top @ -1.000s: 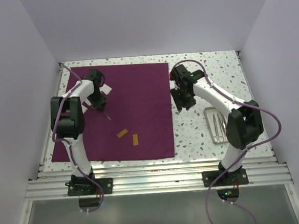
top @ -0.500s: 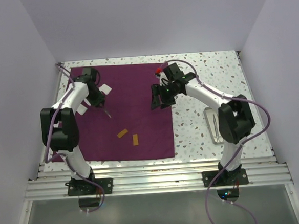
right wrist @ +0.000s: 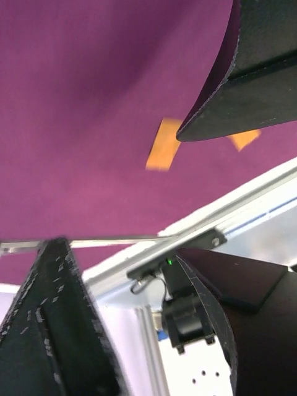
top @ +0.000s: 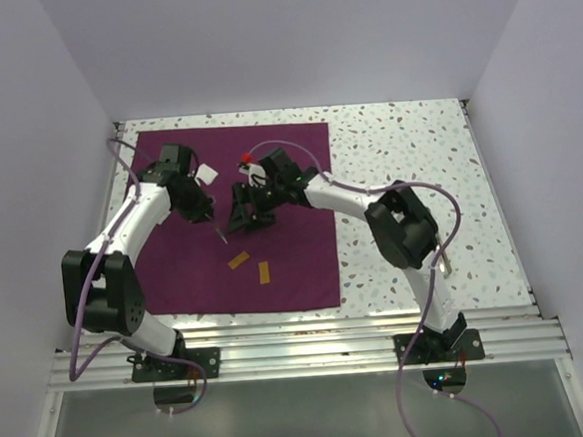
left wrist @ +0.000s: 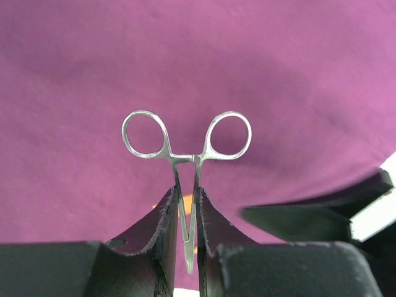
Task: Prepare the surgical pack
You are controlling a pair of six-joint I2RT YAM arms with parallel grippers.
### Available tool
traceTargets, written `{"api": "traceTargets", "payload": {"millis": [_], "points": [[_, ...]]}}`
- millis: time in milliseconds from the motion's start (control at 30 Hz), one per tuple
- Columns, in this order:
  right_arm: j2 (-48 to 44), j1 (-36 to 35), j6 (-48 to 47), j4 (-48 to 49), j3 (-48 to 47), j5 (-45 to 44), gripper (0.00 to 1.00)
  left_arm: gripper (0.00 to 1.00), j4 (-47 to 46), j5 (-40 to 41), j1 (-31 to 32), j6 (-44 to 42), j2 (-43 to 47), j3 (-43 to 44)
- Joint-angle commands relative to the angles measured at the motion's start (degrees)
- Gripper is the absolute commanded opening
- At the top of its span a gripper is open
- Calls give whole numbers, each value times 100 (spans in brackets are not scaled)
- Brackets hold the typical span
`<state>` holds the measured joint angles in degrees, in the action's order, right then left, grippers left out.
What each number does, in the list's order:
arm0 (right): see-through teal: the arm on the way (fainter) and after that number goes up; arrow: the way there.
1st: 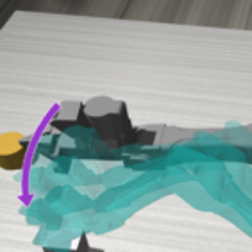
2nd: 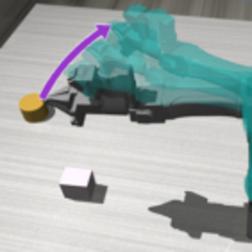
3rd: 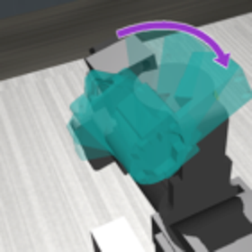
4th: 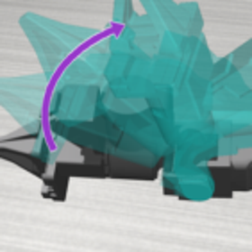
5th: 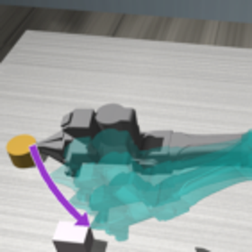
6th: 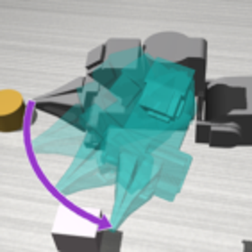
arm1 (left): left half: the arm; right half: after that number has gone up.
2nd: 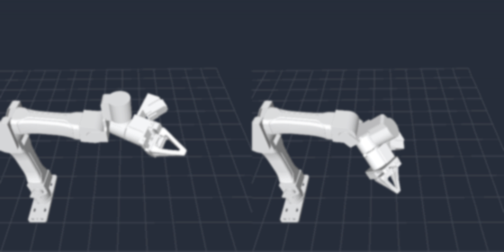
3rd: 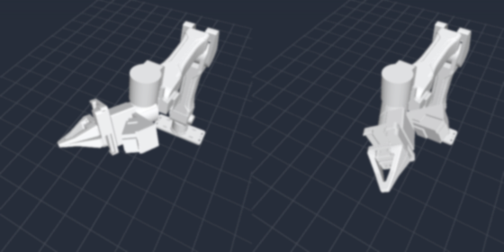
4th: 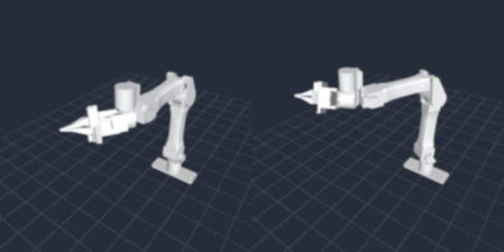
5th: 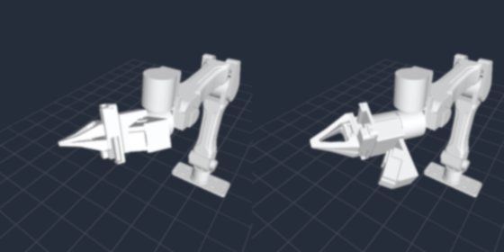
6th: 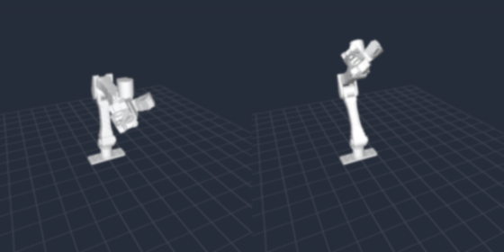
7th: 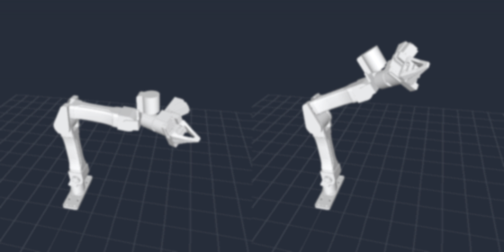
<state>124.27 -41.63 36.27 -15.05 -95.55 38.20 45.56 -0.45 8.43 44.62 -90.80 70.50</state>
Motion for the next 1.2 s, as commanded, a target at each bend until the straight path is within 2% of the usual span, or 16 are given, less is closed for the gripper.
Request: {"api": "traceTargets", "payload": {"millis": [0, 233, 267, 333, 367, 400, 467, 500, 533, 567, 600, 700, 767, 900, 1033, 1167], "points": [[62, -135, 477, 801, -289, 276, 73, 0, 5, -166, 159, 222, 388, -168], [405, -425, 986, 1126, -447, 311, 63, 0, -30, -342, 317, 398, 721, -361], [423, -425, 1057, 1266, -421, 311, 51, 0, -21, -351, 318, 390, 757, -361], [423, -434, 1258, 1425, -281, 346, 40, 0, -12, -377, 318, 372, 827, -353], [362, -434, 1294, 1469, -237, 329, 20, 0, -12, -377, 318, 354, 854, -353], [335, -434, 1295, 1470, -132, 320, 10, 0, -30, -403, 318, 354, 897, -353], [195, -425, 1234, 1356, -35, 268, 0, 1, -73, -456, 318, 293, 942, -344], [125, -417, 1181, 1303, 96, 233, 0, 8, -117, -482, 318, 258, 985, -300], [54, -373, 1041, 1224, 150, 189, 0, 26, -118, -474, 318, 162, 994, -265], [-25, -329, 927, 858, 203, 23, 0, 38, -109, -439, 309, 100, 1012, -221], [-260, -207, 804, 663, 360, -109, 0, 59, -48, -308, 309, 39, 1021, -108], [-796, 179, 128, -548, 650, -689, 0, 74, 110, -44, 282, -365, 1047, 121], [-1131, 435, -575, -1573, 800, -1136, 0, 75, 94, -52, 282, -717, 1091, 139], [-2124, 1163, -1743, -2738, 1494, -2586, 0, 71, -459, -675, 282, -1218, 1144, -282], [-3309, 1718, -2229, -3625, 2266, -4045, 0, 69, -758, -1308, 344, -1359, 846, -528], [-3953, 2254, -2265, -4146, 2829, -5610, 0, 65, -952, -1370, 440, -1482, 696, -608]]}}
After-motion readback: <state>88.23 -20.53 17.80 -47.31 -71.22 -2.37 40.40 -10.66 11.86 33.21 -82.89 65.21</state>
